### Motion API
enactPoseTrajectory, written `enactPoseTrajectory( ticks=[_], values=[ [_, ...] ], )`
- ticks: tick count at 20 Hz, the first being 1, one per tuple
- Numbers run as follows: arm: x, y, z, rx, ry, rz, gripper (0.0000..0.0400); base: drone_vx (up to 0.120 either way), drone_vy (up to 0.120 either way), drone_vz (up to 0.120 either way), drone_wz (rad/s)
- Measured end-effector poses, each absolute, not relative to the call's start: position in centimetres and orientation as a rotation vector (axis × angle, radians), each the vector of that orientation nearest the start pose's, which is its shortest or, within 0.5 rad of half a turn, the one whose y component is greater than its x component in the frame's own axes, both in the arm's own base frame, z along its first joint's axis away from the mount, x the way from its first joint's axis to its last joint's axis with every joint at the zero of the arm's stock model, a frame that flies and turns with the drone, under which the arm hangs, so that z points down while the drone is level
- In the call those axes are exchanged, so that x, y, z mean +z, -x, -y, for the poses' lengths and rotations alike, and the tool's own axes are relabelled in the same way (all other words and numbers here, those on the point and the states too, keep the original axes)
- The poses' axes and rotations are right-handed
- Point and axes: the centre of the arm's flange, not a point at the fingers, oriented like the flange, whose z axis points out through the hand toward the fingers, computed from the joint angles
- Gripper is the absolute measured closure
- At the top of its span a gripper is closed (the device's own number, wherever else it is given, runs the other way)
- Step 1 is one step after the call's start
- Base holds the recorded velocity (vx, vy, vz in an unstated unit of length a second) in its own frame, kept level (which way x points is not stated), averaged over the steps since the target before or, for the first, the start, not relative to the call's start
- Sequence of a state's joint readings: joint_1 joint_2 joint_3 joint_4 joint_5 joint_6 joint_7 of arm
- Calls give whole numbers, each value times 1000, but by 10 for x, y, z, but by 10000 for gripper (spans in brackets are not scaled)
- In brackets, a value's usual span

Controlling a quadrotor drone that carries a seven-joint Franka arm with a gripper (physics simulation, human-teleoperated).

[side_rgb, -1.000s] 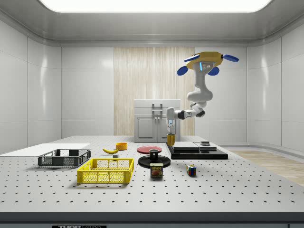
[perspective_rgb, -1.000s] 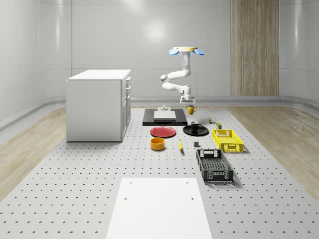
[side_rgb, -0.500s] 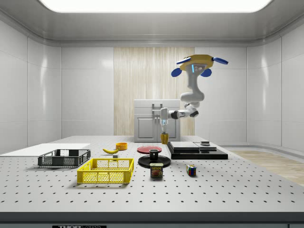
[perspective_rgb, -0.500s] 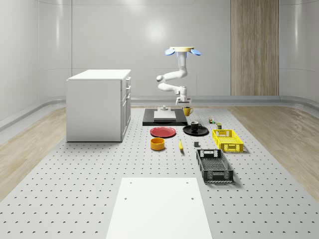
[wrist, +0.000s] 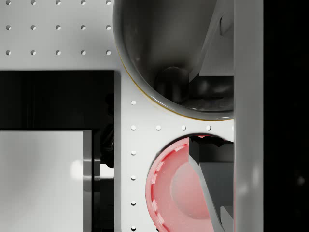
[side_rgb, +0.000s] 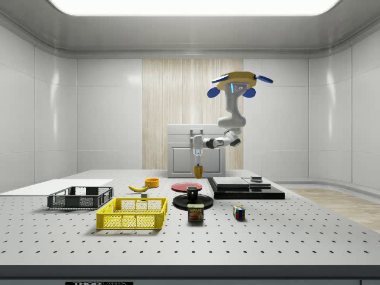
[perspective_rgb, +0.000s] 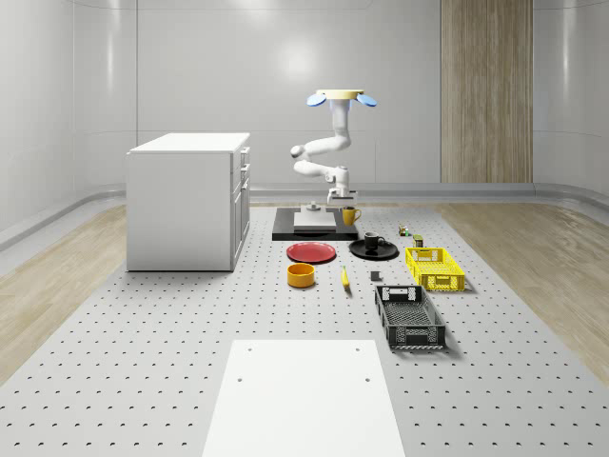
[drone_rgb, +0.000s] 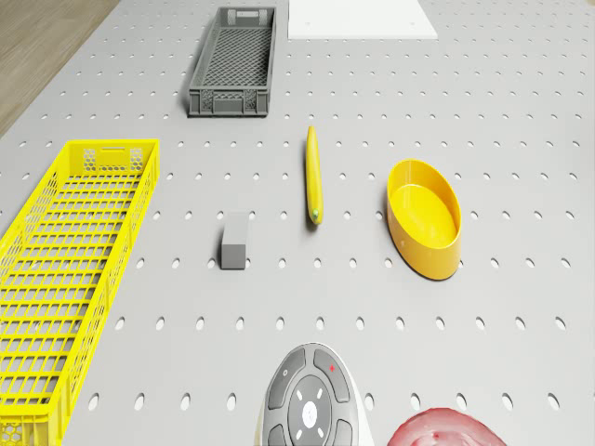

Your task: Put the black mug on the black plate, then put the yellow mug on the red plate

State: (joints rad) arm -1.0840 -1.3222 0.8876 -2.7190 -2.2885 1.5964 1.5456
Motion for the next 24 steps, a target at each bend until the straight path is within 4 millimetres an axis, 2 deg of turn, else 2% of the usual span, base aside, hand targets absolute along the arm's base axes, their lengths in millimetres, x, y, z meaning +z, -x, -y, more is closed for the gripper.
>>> enactPoseTrajectory(
  ticks=[9,16,21,24],
  values=[
    [633,-303,-10,785,0,2,290,120,-120,0,0],
    [633,-303,-10,785,0,2,290,0,-120,-6,0],
    [633,-303,-10,785,0,2,290,0,-120,-120,0],
    [633,-303,-10,785,0,2,290,0,-120,0,0]
  ],
)
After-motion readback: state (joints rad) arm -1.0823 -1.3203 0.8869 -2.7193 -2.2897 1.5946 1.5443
